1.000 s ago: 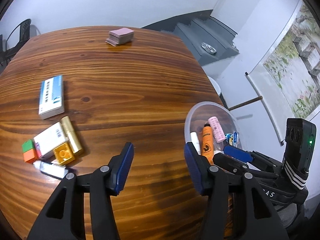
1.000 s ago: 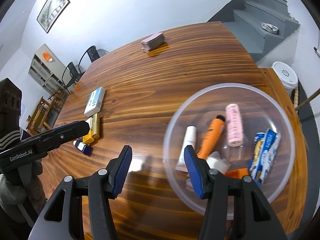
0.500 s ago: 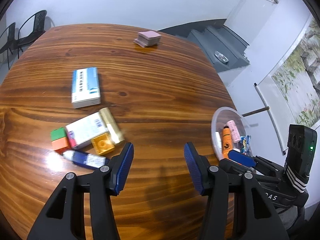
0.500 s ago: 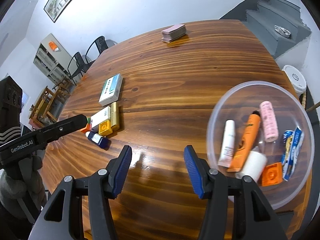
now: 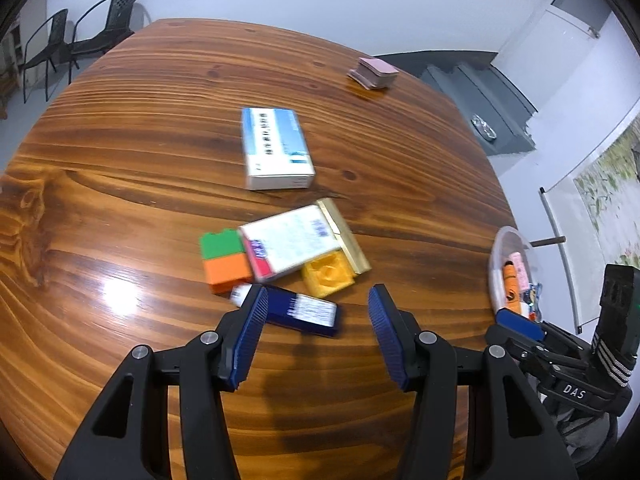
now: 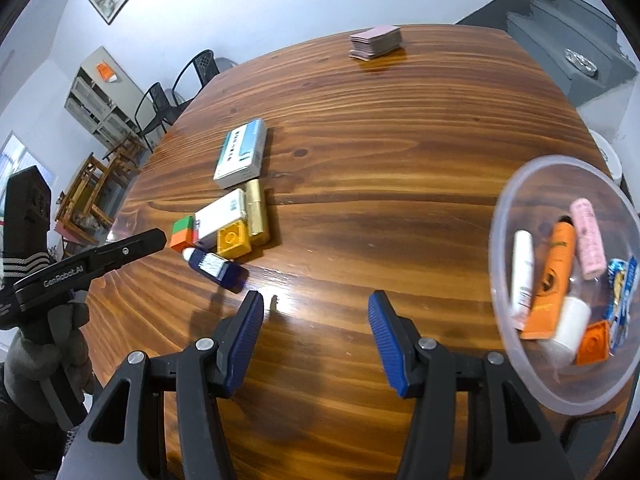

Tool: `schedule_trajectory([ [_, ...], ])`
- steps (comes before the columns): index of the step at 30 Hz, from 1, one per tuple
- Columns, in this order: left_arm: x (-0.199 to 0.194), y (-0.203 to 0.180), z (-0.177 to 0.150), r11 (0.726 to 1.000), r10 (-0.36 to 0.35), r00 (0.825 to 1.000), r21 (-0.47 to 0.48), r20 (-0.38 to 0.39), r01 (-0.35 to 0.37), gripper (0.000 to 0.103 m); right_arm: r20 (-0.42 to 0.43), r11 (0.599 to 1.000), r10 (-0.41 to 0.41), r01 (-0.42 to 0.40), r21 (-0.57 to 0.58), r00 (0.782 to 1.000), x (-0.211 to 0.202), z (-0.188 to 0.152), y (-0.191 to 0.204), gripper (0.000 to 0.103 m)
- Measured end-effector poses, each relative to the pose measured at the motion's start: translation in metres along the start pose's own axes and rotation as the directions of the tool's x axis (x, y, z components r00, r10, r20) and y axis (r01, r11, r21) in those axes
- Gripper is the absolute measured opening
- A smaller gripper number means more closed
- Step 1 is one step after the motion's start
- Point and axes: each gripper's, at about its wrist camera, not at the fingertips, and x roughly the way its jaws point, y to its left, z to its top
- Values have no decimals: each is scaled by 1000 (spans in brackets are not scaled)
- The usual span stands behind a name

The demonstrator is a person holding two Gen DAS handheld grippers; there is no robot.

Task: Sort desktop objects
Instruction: 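Move both open grippers back toward the remaining items on the table, then grasp the green-and-orange Lego stack with the left gripper while the right grasps the gold tube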

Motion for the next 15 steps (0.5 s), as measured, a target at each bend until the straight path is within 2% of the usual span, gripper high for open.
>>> schedule_trajectory([
  [15,34,50,25,1000,1,998,29,-63,0,56,-73,999,-34,36,24,997,42,5,26,59],
])
